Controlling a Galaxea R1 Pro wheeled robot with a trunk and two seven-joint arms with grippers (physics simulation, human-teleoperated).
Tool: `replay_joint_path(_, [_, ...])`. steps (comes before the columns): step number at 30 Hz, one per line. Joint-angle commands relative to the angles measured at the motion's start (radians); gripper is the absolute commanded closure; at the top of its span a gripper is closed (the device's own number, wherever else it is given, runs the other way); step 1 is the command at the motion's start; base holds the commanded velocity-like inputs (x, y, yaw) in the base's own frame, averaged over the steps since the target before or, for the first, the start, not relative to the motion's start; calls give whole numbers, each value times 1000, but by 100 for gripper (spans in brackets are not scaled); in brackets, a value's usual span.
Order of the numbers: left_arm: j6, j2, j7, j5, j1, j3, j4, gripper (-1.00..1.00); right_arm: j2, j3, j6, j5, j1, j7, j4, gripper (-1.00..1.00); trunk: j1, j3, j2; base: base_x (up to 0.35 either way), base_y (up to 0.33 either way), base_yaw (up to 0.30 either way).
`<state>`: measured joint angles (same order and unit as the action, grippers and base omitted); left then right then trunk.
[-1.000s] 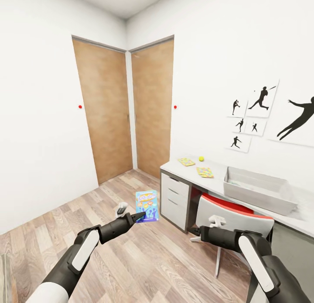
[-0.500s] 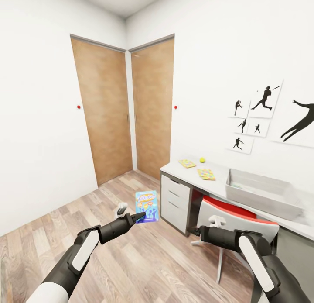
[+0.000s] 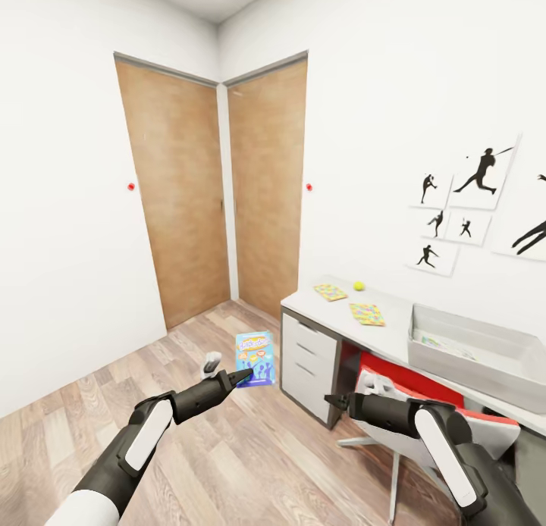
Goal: Put all the toys in the child's room - the three board games (two on the bed and one on the table), the two jigsaw puzzles on the table, and the tennis ball on the table - inside the toy box on the table in the child's room.
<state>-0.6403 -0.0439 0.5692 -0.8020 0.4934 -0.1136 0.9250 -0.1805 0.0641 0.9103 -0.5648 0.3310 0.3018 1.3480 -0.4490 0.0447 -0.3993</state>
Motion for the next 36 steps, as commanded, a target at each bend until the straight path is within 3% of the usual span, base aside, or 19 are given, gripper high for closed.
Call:
replay_joint_path(1, [-7,-1,-2,-11,0,-1,0,100,-1,0,2,6,0,7,0,-100,-1,0,-1,332,0,128])
replay_joint_path(16, [-7,-1,-2,-11,0,-1,0,100,-1,0,2,6,0,7,0,-100,-1,0,-1,333,3,206])
replay_joint_path(36, [-7,-1,-2,-11,0,-1,0,100,-1,-1,4,6,0,11,49,-100,-1,0,-1,334,112,22])
